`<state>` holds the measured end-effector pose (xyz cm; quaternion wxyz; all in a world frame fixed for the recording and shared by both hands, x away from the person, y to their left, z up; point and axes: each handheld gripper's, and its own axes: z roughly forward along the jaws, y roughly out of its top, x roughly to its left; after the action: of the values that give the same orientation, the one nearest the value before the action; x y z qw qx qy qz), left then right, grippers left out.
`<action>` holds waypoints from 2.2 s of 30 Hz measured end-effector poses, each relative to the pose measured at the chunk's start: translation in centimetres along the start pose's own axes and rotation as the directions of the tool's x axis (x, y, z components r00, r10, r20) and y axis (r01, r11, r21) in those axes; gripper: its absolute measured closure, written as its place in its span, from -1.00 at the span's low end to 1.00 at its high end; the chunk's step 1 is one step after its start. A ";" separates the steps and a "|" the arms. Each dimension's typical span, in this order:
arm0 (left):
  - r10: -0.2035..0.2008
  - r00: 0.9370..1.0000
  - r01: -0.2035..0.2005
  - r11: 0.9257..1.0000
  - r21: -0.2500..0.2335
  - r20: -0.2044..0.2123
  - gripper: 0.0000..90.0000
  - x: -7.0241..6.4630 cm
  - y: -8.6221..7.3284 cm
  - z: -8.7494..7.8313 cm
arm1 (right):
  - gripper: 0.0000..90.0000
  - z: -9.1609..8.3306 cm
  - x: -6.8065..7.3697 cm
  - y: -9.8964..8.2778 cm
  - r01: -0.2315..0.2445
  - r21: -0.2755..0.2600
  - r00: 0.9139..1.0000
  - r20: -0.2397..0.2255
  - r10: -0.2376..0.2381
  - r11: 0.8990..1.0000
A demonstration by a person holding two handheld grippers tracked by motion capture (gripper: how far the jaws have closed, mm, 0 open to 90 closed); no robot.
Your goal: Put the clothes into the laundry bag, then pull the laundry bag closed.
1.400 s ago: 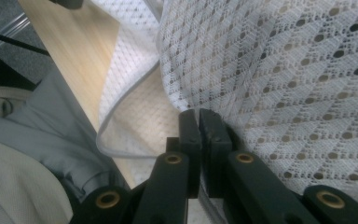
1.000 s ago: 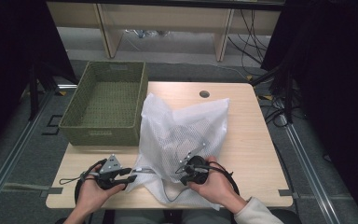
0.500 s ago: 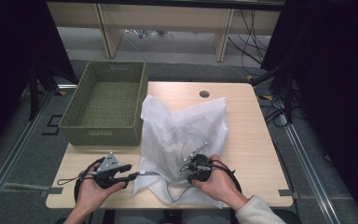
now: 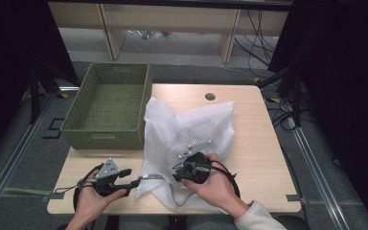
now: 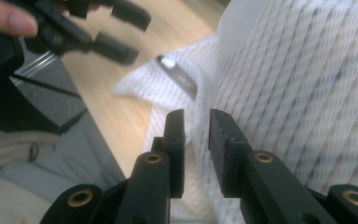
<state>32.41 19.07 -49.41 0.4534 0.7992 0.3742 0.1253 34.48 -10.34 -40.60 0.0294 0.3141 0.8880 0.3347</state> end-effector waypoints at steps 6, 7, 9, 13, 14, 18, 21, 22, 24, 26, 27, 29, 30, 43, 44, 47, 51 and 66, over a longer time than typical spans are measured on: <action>0.005 1.000 -0.005 1.000 0.001 0.009 -0.06 -0.3 0.0 0.1 | 0.70 0.7 -0.2 1.8 -0.014 -0.023 1.000 0.000 0.014 1.000; 0.006 1.000 -0.007 1.000 0.013 0.009 -0.06 -0.3 0.1 0.0 | 0.70 0.9 -0.3 2.0 -0.014 -0.022 1.000 -0.008 0.014 1.000; -0.007 1.000 0.007 1.000 -0.005 0.011 -0.07 -0.5 0.0 0.1 | 0.70 1.1 -0.4 2.3 -0.018 -0.017 1.000 -0.006 0.017 1.000; -0.016 1.000 0.017 1.000 -0.008 0.010 -0.11 -0.6 -0.2 0.1 | 0.70 1.6 -0.6 2.2 -0.028 -0.010 0.999 -0.019 0.027 1.000; 0.002 1.000 -0.002 1.000 0.011 0.005 -0.12 -0.4 -0.2 0.0 | 0.70 1.6 -0.7 2.1 -0.029 -0.006 0.999 -0.018 0.029 1.000; 0.003 1.000 -0.003 1.000 0.025 -0.003 -0.13 -0.4 -0.2 -0.1 | 0.70 1.8 -0.8 2.1 -0.032 -0.001 0.999 -0.020 0.032 0.999; -0.010 1.000 0.009 1.000 0.024 0.003 -0.14 -0.5 -0.4 0.0 | 0.70 1.8 -0.9 2.2 -0.042 -0.003 0.999 -0.015 0.042 0.999; -0.024 1.000 0.024 1.000 0.005 0.002 -0.14 -0.6 -0.5 0.1 | 0.70 1.9 -1.0 2.3 -0.033 -0.004 0.999 -0.027 0.033 0.999; 0.000 1.000 0.000 1.000 0.020 -0.003 -0.15 -0.5 -0.5 0.1 | 0.70 1.9 -1.1 2.3 -0.030 -0.005 0.999 -0.031 0.030 1.000; -0.014 1.000 0.014 1.000 0.019 -0.005 -0.15 -0.7 -0.5 0.1 | 0.70 1.8 -1.0 2.3 -0.049 -0.003 0.999 -0.025 0.048 0.999; -0.024 1.000 0.023 1.000 0.012 0.003 -0.15 -0.8 -0.5 0.1 | 0.69 1.8 -1.0 2.4 -0.045 -0.004 0.999 -0.020 0.045 0.999; -0.006 1.000 0.006 1.000 0.017 0.001 -0.16 -0.8 -0.5 0.1 | 0.69 1.8 -1.2 2.5 -0.037 -0.007 0.999 -0.025 0.037 0.999; -0.009 1.000 0.009 1.000 0.015 0.002 -0.16 -0.8 -0.5 0.1 | 0.69 1.8 -1.2 2.5 -0.036 -0.008 0.999 -0.022 0.036 0.999; -0.010 1.000 0.010 1.000 0.014 0.007 -0.18 -0.8 -0.4 0.5 | 0.68 1.9 -1.4 2.8 -0.055 -0.026 0.998 -0.036 0.054 0.998; -0.016 1.000 0.016 1.000 0.012 0.008 -0.18 -0.9 -0.5 0.4 | 0.67 2.0 -1.2 2.9 -0.079 -0.019 0.996 -0.031 0.079 0.997; -0.004 1.000 0.004 1.000 0.029 0.004 -0.19 -0.7 -0.4 0.3 | 0.67 2.2 -1.3 3.1 -0.074 -0.022 0.997 -0.021 0.073 0.997; -0.007 1.000 0.007 1.000 0.024 0.001 -0.19 -0.7 -0.4 0.4 | 0.67 2.4 -0.9 3.5 -0.079 -0.018 0.996 -0.032 0.078 0.997; 0.012 1.000 -0.013 0.998 0.067 0.013 -0.23 -0.6 -0.7 0.3 | 0.67 5.4 -0.1 4.7 -0.094 0.038 0.994 -0.057 0.096 0.995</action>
<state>31.81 18.72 -50.09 0.4276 0.8171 0.3706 0.1105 38.56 -4.58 -41.89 -0.0183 0.3465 0.8781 0.3294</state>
